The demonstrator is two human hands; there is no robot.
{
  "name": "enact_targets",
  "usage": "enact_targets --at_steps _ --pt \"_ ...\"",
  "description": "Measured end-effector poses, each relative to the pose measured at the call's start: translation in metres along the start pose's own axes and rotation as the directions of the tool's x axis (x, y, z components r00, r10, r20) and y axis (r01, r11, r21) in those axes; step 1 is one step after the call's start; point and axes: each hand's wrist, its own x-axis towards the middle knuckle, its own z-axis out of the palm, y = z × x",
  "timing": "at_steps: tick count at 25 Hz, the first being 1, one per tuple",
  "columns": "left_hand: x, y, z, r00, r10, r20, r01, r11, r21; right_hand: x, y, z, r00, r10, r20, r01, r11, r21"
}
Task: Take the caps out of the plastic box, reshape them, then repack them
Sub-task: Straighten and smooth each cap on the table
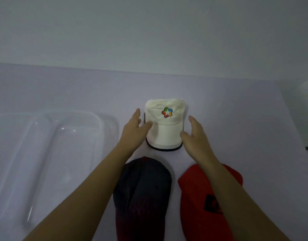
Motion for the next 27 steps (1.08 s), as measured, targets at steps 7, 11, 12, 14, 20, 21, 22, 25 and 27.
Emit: enact_targets --at_steps 7,11,12,14,20,21,22,25,27 --pt "-0.124 -0.043 -0.02 0.96 0.17 -0.221 -0.156 0.985 0.078 -0.139 0.036 0.054 0.983 -0.161 -0.086 0.173 0.971 0.165" --pt "-0.17 -0.096 -0.01 0.945 0.192 -0.264 -0.161 0.978 0.135 -0.17 0.072 0.078 0.982 -0.149 0.117 0.139 0.986 0.091" --pt "-0.177 -0.108 -0.009 0.943 0.209 -0.26 -0.183 0.975 0.123 -0.174 0.083 0.077 0.97 -0.147 0.193 0.141 0.989 0.045" --pt "-0.189 -0.133 -0.01 0.952 0.246 -0.18 -0.225 0.966 0.129 -0.18 0.108 0.076 0.937 -0.148 0.318 0.198 0.971 -0.131" --pt "-0.199 -0.17 -0.007 0.915 0.354 0.194 -0.398 0.87 0.292 -0.188 0.136 0.081 0.908 -0.177 0.38 0.329 0.862 -0.386" --pt "-0.197 -0.169 -0.006 0.912 0.353 0.208 -0.401 0.873 0.278 -0.188 0.137 0.08 0.904 -0.177 0.389 0.334 0.861 -0.383" --pt "-0.196 -0.168 -0.006 0.916 0.339 0.216 -0.388 0.884 0.261 -0.187 0.138 0.08 0.899 -0.172 0.402 0.333 0.867 -0.372" --pt "-0.195 -0.163 -0.003 0.926 0.292 0.237 -0.348 0.905 0.245 -0.187 0.134 0.075 0.882 -0.123 0.455 0.291 0.902 -0.318" --pt "-0.195 -0.163 -0.004 0.937 0.263 0.229 -0.31 0.929 0.204 -0.186 0.121 0.07 0.898 -0.073 0.435 0.17 0.968 -0.187"
